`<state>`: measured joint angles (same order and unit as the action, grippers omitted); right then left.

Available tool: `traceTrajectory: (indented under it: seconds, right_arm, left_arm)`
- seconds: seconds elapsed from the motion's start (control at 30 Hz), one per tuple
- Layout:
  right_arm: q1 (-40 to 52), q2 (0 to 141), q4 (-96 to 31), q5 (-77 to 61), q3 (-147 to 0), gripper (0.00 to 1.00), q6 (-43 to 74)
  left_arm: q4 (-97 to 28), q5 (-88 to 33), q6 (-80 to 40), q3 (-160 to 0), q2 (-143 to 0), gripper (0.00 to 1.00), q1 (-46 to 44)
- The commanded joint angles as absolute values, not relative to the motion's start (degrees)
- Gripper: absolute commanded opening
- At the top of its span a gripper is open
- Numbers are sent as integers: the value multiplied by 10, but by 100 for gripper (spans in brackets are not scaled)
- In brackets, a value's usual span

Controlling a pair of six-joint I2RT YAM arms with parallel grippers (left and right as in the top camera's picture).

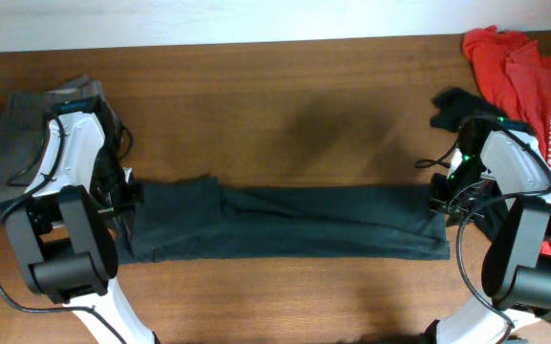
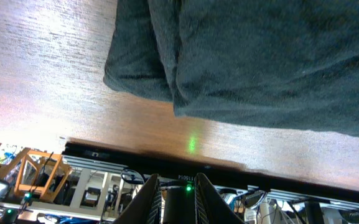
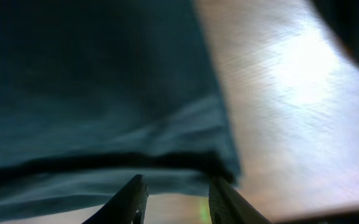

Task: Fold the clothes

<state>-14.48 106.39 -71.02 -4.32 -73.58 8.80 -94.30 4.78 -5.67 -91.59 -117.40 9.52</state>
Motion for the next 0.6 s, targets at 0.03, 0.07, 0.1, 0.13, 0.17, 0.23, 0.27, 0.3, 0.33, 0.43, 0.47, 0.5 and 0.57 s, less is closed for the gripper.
traceTrajectory:
  seconds: [0.03, 0.07, 0.1, 0.13, 0.17, 0.23, 0.27, 0.3, 0.33, 0.43, 0.47, 0.5, 0.57]
  right_arm:
    - [-134, 1054, -706, -103, -741, 38, 46]
    - [-129, 1054, -706, -103, -741, 38, 46]
    - [-126, 1054, -704, -103, -741, 38, 46]
    - [-122, 1054, -702, -103, -741, 39, 46]
    - [-116, 1054, -698, -101, -741, 39, 47]
    - [-112, 1054, -694, -99, -740, 40, 46]
    - [-111, 1054, -694, -99, -740, 41, 47]
    - [-109, 1054, -693, -99, -740, 42, 46]
    - [-109, 1054, -693, -99, -740, 44, 46]
    - [-109, 1054, -693, -99, -740, 54, 47]
    - [-109, 1054, -693, -99, -740, 54, 47]
    - [-109, 1054, -693, -99, -740, 54, 47]
    - [-109, 1054, -693, -99, -740, 54, 47]
  left_arm:
    - [-927, 30, -51, -913, -1155, 20, 97]
    - [-919, -4, -24, -915, -1155, 19, 95]
    - [-915, -25, -8, -917, -1155, 19, 95]
    - [-907, -60, 10, -923, -1155, 19, 93]
    - [-891, -90, 10, -932, -1155, 20, 89]
    - [-872, -141, 25, -939, -1155, 21, 82]
    - [-862, -172, 36, -939, -1155, 22, 77]
    - [-853, -198, 39, -939, -1155, 24, 72]
    - [-842, -216, 40, -939, -1155, 25, 64]
    - [-803, -223, 34, -939, -1155, 35, 34]
    - [-794, -223, 29, -939, -1155, 35, 23]
    - [-787, -223, 25, -939, -1155, 35, 16]
    - [-757, -223, 17, -939, -1155, 35, -14]
